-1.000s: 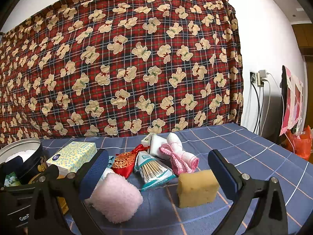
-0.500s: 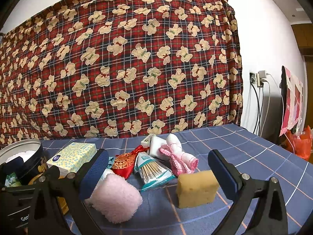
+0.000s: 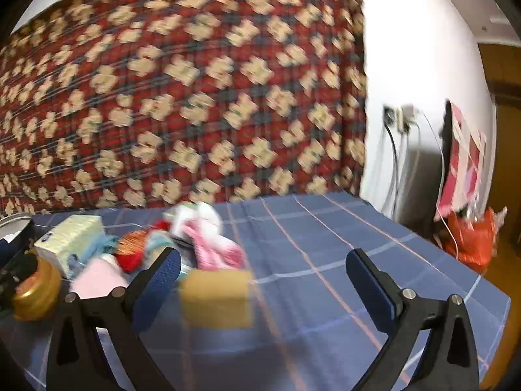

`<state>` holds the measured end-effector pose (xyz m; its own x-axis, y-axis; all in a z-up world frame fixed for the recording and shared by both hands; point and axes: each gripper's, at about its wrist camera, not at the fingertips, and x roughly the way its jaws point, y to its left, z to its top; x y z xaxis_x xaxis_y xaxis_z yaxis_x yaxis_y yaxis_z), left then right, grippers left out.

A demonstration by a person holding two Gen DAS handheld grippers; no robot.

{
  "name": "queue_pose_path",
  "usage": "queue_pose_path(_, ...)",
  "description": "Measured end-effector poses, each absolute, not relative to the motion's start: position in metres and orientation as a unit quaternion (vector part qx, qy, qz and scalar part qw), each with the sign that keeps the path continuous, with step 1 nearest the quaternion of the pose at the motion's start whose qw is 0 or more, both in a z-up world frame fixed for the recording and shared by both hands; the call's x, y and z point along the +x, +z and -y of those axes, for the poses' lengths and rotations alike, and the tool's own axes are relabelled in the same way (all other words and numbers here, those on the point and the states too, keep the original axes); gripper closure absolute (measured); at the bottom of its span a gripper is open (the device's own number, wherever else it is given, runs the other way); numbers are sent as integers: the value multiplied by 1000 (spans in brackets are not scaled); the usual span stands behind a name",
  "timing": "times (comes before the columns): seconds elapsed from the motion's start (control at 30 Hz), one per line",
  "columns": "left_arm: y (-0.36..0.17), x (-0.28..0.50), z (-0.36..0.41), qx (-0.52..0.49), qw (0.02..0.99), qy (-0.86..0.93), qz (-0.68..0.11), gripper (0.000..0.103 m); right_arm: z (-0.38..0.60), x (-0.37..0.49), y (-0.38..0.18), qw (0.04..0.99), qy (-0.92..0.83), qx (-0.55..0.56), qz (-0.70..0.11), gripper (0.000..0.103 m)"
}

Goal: Organize soft objects
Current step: 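Grasp the pink fluffy sock with the left tool while the right tool grasps the yellow sponge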

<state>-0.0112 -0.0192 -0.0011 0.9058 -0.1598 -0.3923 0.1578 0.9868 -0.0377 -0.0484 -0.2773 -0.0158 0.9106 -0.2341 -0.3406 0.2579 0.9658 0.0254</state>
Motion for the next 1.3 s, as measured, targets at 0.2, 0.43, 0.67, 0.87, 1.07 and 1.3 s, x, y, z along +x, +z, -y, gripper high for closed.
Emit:
queue_pose_path(0.2, 4, -11, 49, 21, 972, -109, -207, 0, 308, -26, -29, 960, -78, 84, -254, 0)
queue_pose_path(0.43, -3, -9, 76, 64, 963, -114, -235, 0, 284, 16, -45, 949, -12, 86, -303, 0)
queue_pose_path(0.67, -4, -1, 80, 70, 955, -127, -261, 0, 283, 36, -58, 931, 15, 104, -348, 38)
queue_pose_path(0.87, -17, 16, 109, 93, 943, -128, -293, 3, 304, 8, -44, 949, 18, 170, -264, 39)
queue_pose_path(1.07, -38, 38, 131, 105, 917, -122, -364, 25, 322, 11, -47, 940, 27, 220, -260, 38)
queue_pose_path(1.3, -46, 47, 130, 77, 904, -143, -396, 66, 332, 11, -55, 930, 23, 249, -268, 38)
